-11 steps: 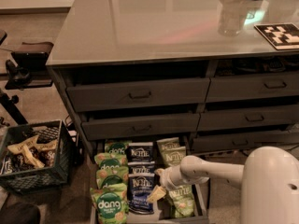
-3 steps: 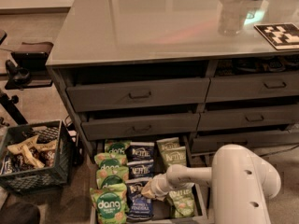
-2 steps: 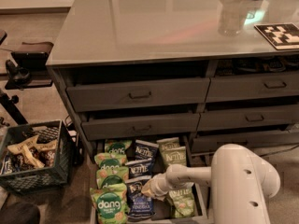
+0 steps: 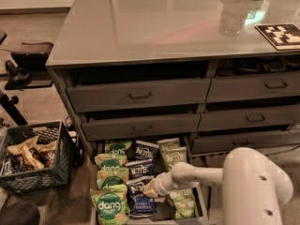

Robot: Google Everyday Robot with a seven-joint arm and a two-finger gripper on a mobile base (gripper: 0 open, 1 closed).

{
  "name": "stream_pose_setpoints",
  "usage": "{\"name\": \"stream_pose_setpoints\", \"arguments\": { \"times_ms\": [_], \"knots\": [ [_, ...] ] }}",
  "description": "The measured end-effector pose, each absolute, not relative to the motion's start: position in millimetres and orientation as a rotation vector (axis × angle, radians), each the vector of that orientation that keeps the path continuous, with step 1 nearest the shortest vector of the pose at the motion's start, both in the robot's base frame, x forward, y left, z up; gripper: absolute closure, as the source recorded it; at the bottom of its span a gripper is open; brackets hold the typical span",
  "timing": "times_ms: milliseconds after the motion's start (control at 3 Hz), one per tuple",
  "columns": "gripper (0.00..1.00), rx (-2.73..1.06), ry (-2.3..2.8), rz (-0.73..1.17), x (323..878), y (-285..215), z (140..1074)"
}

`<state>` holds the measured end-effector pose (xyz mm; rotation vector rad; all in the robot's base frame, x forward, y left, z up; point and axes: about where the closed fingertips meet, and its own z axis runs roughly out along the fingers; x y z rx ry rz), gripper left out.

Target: Pick blue chip bag from bottom drawer and place on counter

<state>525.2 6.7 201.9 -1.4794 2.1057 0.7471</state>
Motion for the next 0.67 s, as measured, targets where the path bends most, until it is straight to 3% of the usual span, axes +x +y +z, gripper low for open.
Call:
{"name": "stream_pose_setpoints", "arguments": {
  "times_ms": [667],
  "knots": [
    [1.0, -1.482, 1.923, 0.903, 537, -4, 302]
  ]
}}
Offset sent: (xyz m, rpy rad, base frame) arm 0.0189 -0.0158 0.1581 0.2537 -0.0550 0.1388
